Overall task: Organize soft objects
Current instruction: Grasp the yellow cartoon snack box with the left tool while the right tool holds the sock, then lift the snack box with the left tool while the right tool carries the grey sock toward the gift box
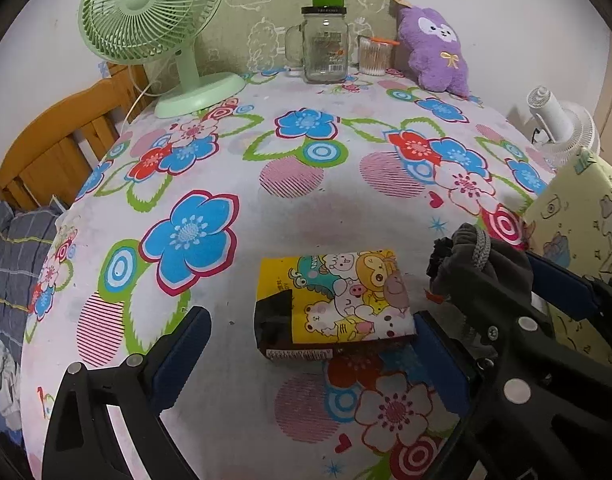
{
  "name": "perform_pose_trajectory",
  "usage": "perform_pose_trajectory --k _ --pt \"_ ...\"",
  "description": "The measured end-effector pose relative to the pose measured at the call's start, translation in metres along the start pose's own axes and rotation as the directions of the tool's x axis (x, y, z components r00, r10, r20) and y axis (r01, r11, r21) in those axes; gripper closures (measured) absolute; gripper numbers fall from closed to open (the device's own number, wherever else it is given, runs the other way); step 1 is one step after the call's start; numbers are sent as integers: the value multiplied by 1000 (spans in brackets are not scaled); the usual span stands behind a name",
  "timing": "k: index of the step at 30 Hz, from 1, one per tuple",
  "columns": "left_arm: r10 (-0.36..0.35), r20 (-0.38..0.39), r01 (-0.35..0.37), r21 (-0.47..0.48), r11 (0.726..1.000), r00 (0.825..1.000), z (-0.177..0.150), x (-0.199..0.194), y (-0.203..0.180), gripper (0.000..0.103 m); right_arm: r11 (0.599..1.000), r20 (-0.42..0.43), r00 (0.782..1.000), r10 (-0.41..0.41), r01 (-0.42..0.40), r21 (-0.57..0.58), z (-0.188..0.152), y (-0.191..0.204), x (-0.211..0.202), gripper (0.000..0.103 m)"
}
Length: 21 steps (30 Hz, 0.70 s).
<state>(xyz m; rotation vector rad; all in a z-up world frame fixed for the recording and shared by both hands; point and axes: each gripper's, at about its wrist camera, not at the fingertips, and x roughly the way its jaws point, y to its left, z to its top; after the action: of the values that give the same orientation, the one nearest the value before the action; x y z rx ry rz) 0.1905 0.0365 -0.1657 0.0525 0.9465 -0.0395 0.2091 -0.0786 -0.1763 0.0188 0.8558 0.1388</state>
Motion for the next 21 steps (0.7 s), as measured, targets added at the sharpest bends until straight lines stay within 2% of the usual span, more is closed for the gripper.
perform_pose_trajectory --k 3,5,7,21 --pt "-4 -2 4 -2 1000 1000 -1 3 1 7 1000 -10 1000 2 -2 6 0 0 4 53" --pt "-13 -11 13 0 1000 1000 -1 6 1 22 1000 -18 1000 2 -2 6 0 0 7 53" --pt "-27 -15 27 -3 1000 1000 -2 7 1 26 1000 -23 1000 3 -3 6 -1 0 9 53" --pt "-17 16 17 -3 1000 1000 -9 -9 4 28 1000 -23 1000 18 -18 -8 -5 8 2 53"
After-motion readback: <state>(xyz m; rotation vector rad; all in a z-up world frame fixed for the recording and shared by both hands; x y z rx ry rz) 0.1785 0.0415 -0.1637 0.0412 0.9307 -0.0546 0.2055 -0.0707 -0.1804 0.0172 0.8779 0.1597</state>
